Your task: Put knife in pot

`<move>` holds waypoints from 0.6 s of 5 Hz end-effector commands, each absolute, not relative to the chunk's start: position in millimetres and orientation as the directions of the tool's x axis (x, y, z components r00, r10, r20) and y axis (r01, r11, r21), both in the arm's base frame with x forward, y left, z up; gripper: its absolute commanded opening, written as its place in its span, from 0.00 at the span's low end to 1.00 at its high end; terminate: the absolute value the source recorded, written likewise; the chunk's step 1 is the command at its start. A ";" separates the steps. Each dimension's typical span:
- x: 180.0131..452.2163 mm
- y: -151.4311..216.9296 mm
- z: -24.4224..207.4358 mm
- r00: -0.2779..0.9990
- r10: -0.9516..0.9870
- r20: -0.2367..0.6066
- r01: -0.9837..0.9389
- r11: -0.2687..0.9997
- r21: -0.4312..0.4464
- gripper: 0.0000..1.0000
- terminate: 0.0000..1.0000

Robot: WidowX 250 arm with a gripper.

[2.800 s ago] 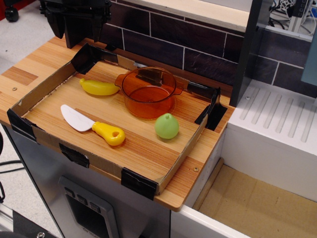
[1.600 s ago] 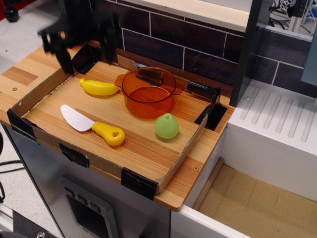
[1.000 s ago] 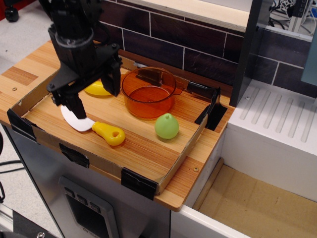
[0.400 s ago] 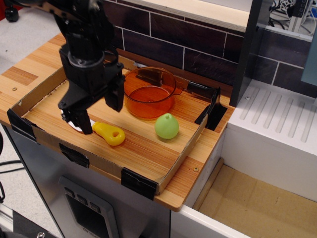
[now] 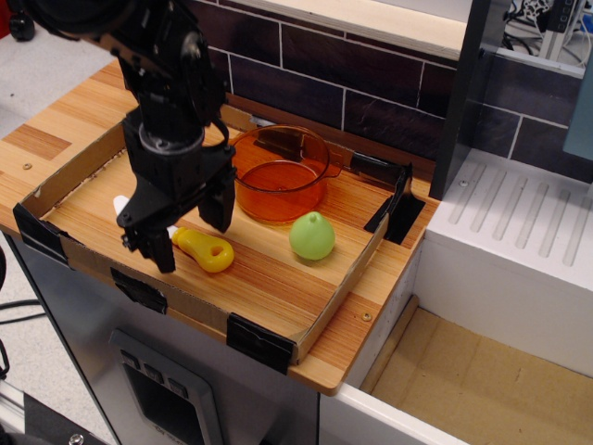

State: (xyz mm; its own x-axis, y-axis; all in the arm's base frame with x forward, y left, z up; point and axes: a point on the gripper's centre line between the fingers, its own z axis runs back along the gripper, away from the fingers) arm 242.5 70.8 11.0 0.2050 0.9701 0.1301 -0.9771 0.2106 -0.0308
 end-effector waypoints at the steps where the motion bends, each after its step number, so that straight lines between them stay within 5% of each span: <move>1: 254.7 68.7 7.2 0.232 0.960 0.156 -0.969 0.242 -0.047 1.00 0.00; 2: 254.2 68.3 6.8 0.237 0.960 0.150 -0.967 0.248 -0.059 0.00 0.00; 3: 252.8 68.8 14.7 0.236 0.960 0.150 -0.965 0.249 -0.080 0.00 0.00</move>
